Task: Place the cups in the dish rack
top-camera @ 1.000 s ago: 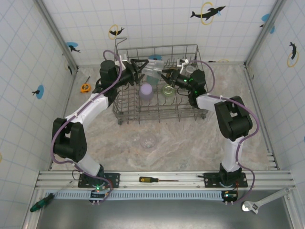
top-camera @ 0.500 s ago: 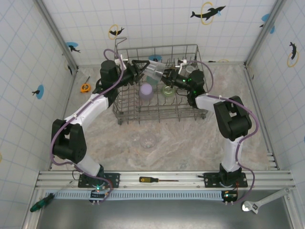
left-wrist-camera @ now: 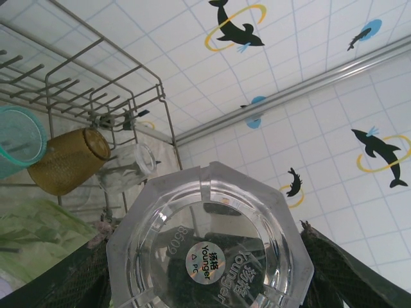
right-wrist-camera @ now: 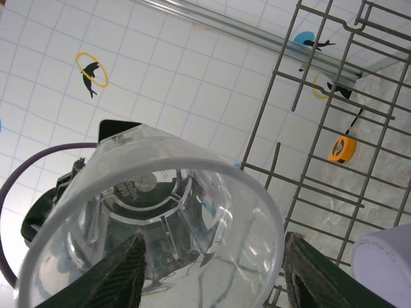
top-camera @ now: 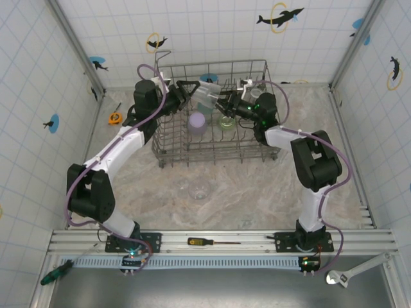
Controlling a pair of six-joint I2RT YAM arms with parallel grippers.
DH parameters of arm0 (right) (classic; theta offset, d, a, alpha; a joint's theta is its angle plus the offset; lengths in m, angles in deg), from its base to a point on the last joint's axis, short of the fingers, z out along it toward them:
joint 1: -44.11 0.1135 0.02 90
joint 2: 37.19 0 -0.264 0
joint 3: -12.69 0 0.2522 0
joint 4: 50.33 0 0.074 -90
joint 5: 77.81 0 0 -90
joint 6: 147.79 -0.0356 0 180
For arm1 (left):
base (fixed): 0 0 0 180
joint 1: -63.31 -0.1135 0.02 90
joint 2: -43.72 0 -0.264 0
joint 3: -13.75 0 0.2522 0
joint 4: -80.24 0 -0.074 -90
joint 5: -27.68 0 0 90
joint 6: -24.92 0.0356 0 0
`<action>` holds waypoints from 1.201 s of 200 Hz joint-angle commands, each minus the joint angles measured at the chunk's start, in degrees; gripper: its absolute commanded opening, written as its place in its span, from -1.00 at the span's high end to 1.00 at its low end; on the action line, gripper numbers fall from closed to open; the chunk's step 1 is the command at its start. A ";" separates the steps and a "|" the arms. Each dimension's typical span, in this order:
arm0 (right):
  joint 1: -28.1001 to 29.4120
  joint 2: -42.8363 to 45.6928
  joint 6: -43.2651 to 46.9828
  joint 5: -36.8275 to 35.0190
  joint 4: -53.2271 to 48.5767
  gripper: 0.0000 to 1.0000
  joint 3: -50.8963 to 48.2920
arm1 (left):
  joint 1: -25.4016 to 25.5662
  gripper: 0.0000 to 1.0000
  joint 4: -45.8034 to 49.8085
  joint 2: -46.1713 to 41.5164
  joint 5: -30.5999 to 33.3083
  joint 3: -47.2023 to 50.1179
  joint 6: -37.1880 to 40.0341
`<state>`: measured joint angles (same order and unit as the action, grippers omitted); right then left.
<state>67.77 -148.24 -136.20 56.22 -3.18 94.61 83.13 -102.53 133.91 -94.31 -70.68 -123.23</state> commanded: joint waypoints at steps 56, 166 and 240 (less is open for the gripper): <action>-2.02 6.68 5.18 0.65 -5.17 -0.30 -3.97 | -0.91 1.00 8.49 -4.93 8.94 -5.06 12.47; -7.97 19.52 25.09 -1.74 -30.36 -0.49 -7.08 | -0.92 1.00 24.61 -6.39 35.52 -7.47 35.53; -8.73 28.29 38.68 -6.91 -50.81 -0.71 -7.00 | -0.93 1.00 30.56 -0.29 41.36 -13.39 42.24</action>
<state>59.38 -123.82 -104.36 51.85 -45.13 88.36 82.38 -73.99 131.77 -55.90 -80.43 -84.96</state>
